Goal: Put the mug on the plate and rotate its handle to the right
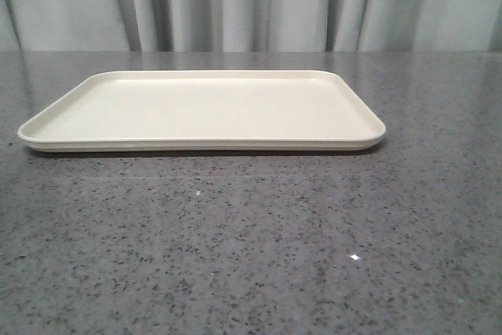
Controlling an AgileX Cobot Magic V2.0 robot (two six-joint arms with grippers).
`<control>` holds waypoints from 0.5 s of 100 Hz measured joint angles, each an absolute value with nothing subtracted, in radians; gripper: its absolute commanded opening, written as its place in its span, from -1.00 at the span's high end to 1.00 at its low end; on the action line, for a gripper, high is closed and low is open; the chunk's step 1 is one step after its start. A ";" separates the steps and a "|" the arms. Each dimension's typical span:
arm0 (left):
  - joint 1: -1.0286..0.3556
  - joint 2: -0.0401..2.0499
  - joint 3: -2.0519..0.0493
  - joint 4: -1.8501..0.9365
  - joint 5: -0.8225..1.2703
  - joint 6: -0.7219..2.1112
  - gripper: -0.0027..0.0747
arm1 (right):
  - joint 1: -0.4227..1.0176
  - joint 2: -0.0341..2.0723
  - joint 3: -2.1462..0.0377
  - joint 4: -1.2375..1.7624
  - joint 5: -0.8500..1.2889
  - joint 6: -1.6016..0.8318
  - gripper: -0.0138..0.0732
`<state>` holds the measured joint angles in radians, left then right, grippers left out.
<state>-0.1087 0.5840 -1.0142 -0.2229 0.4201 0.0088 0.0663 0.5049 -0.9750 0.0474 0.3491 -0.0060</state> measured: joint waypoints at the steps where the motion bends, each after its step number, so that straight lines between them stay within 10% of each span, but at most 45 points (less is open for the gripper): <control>1: -0.109 0.584 -1.016 -0.223 0.422 0.009 0.98 | 0.066 0.505 -0.975 0.047 0.349 -0.006 -0.06; 50: -0.109 0.612 -1.016 -0.223 0.509 0.009 0.98 | 0.066 0.507 -0.975 0.053 0.290 -0.008 -0.18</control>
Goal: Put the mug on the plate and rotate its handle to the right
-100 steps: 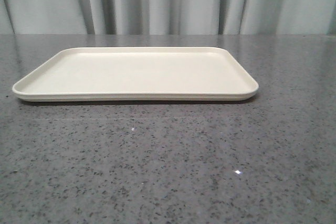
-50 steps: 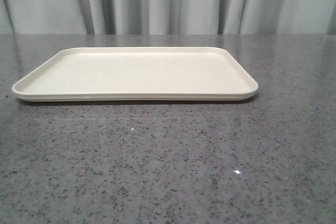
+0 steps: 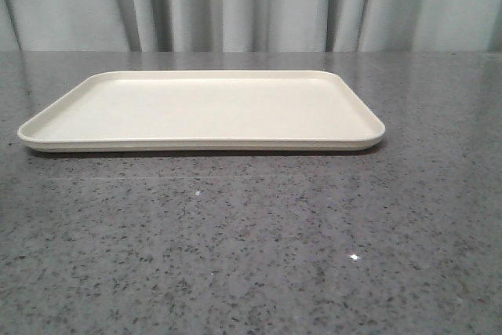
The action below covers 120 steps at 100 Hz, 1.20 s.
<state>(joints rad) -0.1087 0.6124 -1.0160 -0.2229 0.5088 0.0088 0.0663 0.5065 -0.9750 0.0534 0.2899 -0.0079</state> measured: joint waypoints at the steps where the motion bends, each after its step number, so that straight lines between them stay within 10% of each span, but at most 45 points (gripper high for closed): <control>1: -0.109 0.612 -1.016 -0.223 0.509 0.009 0.98 | 0.066 0.507 -0.975 0.053 0.288 -0.008 -0.18; 48: -0.109 0.612 -1.016 -0.223 0.535 0.009 0.96 | 0.066 0.507 -0.975 0.053 0.245 -0.010 -0.18; 82: -0.109 0.612 -1.023 -0.225 0.574 0.009 0.34 | 0.066 0.507 -0.975 0.053 0.245 -0.012 -0.18; 120: -0.109 0.711 -1.210 -0.234 0.779 0.007 0.23 | 0.066 0.507 -0.977 0.054 0.276 -0.012 -0.18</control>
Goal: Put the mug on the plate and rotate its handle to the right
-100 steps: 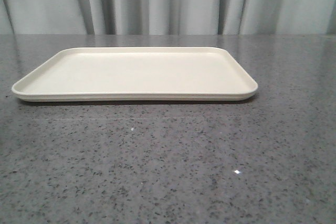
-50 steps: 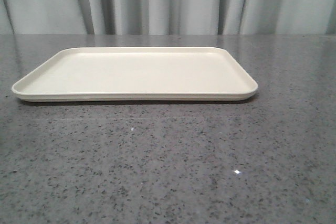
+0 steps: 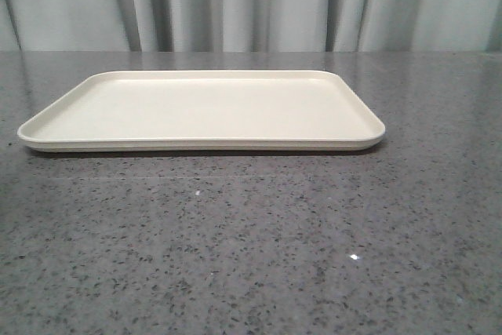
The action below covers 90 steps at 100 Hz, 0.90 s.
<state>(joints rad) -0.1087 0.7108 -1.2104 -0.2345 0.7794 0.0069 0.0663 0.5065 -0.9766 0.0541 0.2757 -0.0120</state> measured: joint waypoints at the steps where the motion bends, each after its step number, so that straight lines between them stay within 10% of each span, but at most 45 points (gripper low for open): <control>1: -0.109 0.714 -1.215 -0.234 0.789 0.007 0.23 | 0.066 0.507 -0.977 0.054 0.276 -0.012 -0.18; 90: -0.109 0.944 -1.484 -0.103 1.177 0.007 0.23 | 0.066 0.593 -1.133 0.008 0.441 -0.014 -0.18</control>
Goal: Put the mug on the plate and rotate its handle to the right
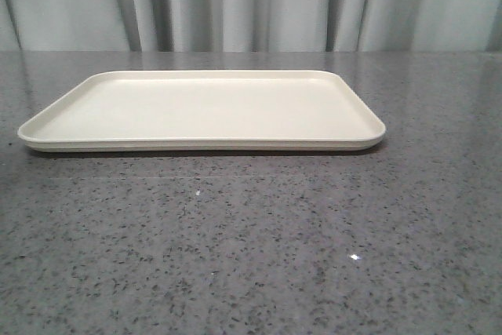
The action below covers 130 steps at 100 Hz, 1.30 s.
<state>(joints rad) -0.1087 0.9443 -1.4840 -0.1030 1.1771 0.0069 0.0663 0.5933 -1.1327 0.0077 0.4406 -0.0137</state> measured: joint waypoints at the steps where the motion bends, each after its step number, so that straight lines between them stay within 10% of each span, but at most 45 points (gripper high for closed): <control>1: -0.109 0.944 -1.484 -0.100 1.178 0.007 0.23 | 0.066 0.596 -1.137 0.008 0.441 -0.014 -0.18; 130: -0.109 0.973 -1.484 0.077 1.276 0.007 0.48 | 0.066 0.641 -1.200 0.000 0.536 -0.017 -0.18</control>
